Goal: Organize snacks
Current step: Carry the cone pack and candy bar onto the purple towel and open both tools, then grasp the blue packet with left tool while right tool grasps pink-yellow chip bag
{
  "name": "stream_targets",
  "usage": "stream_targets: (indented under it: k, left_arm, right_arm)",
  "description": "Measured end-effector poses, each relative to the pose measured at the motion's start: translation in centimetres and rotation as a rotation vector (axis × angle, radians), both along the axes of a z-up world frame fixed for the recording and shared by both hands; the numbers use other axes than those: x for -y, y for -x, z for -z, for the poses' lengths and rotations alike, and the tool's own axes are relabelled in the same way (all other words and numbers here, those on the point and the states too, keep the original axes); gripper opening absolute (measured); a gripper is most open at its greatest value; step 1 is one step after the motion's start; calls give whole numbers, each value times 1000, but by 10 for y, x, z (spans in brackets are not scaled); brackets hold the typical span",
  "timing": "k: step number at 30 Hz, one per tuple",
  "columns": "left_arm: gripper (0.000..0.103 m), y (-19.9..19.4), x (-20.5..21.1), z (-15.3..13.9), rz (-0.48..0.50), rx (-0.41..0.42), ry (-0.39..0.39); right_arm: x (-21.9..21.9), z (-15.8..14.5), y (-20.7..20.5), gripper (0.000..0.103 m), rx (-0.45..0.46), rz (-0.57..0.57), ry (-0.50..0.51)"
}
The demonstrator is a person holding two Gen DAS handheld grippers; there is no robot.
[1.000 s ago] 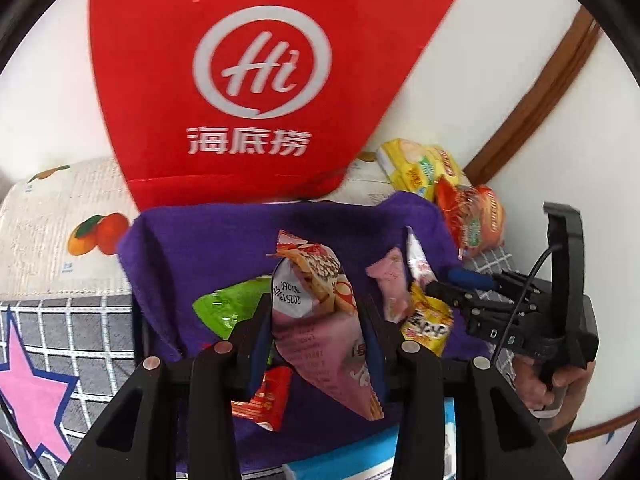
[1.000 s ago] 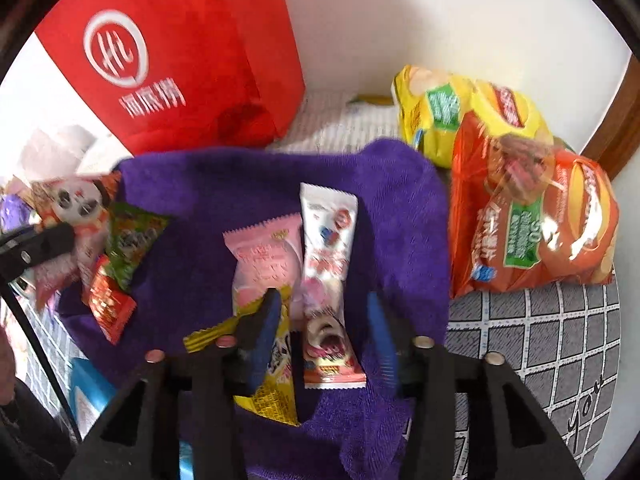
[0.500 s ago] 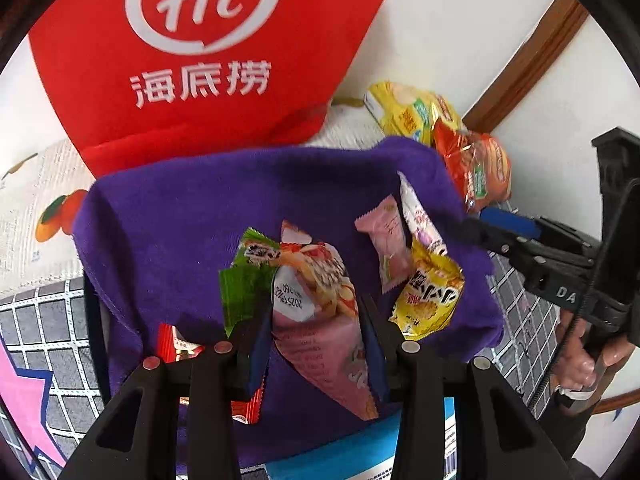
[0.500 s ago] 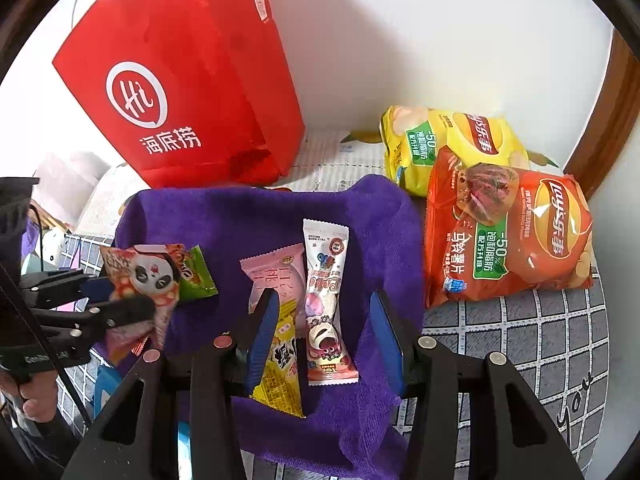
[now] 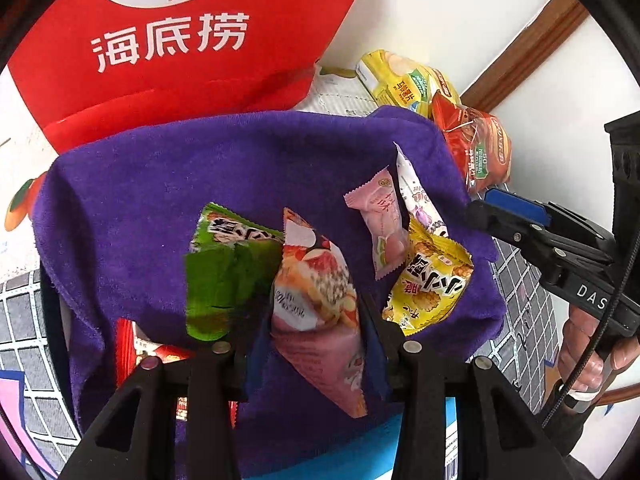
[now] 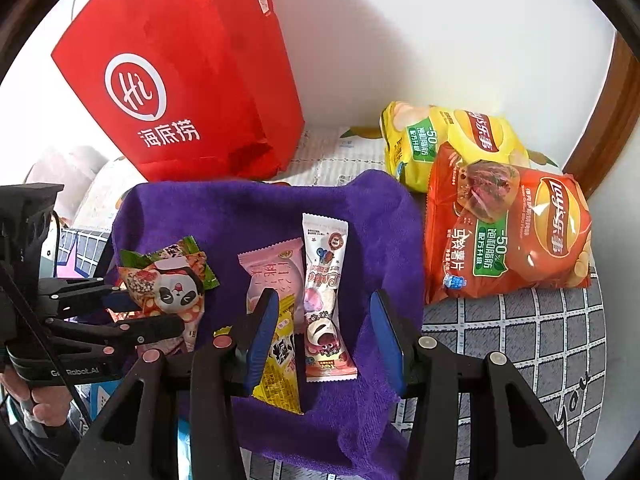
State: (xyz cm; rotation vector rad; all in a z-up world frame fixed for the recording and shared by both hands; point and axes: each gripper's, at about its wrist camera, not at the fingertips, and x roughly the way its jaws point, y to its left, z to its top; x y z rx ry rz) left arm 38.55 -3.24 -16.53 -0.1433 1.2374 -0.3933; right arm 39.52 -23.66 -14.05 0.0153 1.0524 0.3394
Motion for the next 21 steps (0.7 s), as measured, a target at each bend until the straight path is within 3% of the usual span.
stream_targets:
  k: [5, 7, 10, 16, 21]
  left_arm:
    - [48, 0, 1, -1, -1, -8, -9]
    - [59, 2, 1, -8, 0, 8, -30]
    - [64, 6, 4, -19, 7, 34, -59]
    - [65, 18, -4, -38, -13, 49, -66]
    - [65, 47, -15, -57, -16, 106, -73]
  right_arm:
    - [-1, -4, 3, 48, 9, -4, 3]
    - [-2, -9, 5, 48, 20, -7, 4]
    - [-3, -21, 13, 48, 53, -4, 16]
    - [-1, -50, 48, 48, 131, 40, -20]
    - [-5, -54, 82, 48, 125, 57, -48]
